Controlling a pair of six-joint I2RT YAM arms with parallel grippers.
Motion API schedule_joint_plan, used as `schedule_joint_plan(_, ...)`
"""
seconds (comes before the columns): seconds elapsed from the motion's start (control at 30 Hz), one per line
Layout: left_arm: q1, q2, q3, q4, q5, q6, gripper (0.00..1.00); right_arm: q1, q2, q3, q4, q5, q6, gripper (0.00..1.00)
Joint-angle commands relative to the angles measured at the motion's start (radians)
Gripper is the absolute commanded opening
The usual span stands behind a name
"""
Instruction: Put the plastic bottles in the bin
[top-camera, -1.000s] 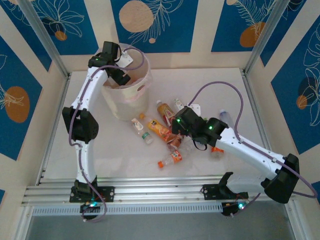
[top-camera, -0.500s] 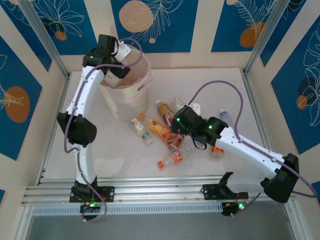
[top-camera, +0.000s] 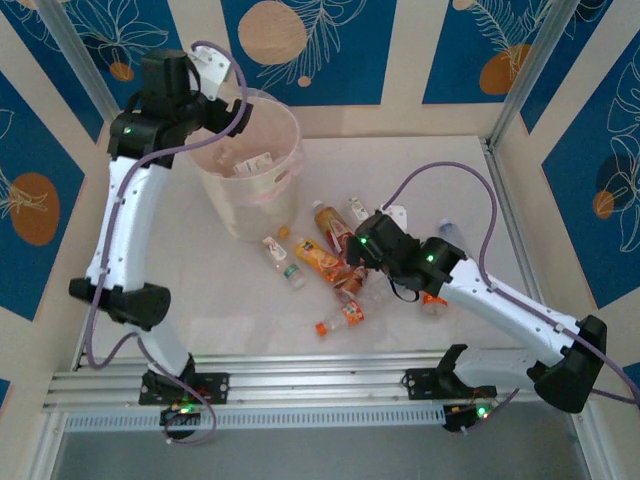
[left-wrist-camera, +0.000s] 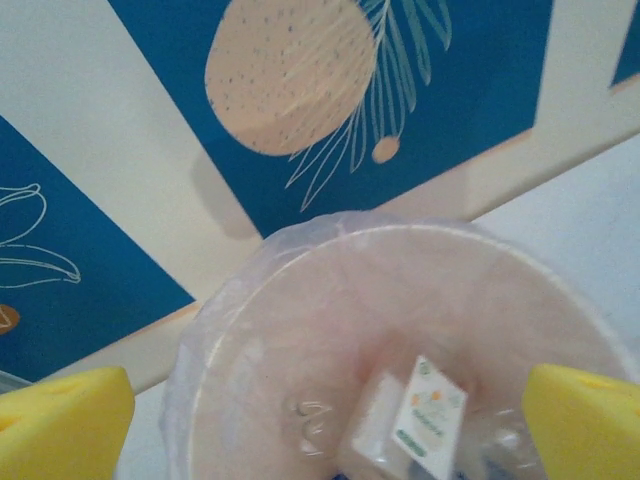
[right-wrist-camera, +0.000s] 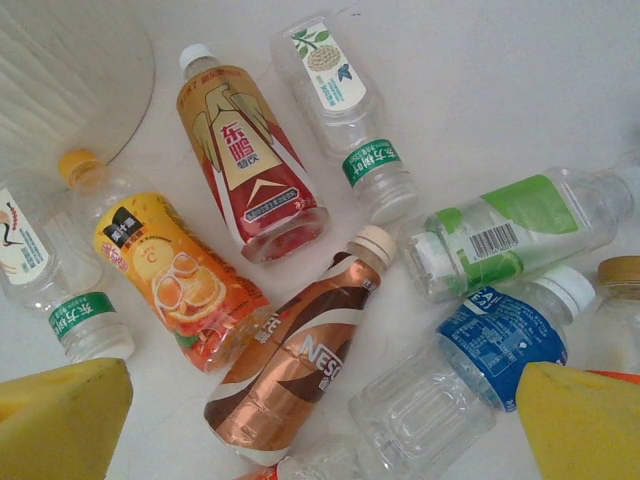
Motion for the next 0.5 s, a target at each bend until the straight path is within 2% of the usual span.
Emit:
schedule_joint_plan(0.0, -0.058, -0.143, -0.137, 0.078, 0.045, -0.206, 0.99, -0.006, -0.018, -0.020, 0.005, 0.043, -0.005, 0.99)
schedule_joint_plan(0.07, -0.130, -0.231, -0.265, 0.140, -0.017, -0.246, 0.99, -0.009, -0.019, -0.023, 0.005, 0.048, -0.006, 0.99)
schedule_joint_plan(0.17, -0.261, -0.344, -0.439, 0.213, -0.199, -0.280, 0.99, -0.013, -0.020, -0.028, 0.007, 0.060, -0.006, 0.99)
schedule_joint_plan(0.37, -0.399, -0.533, -0.787, 0.317, -0.406, -0.493, 0.98, -0.026, -0.032, -0.040, 0.007, 0.085, -0.002, 0.99)
schedule_joint_plan(0.47, -0.444, -0.615, -0.951, 0.320, -0.512, -0.655, 0.98, -0.036, -0.035, -0.045, 0.010, 0.086, -0.003, 0.99)
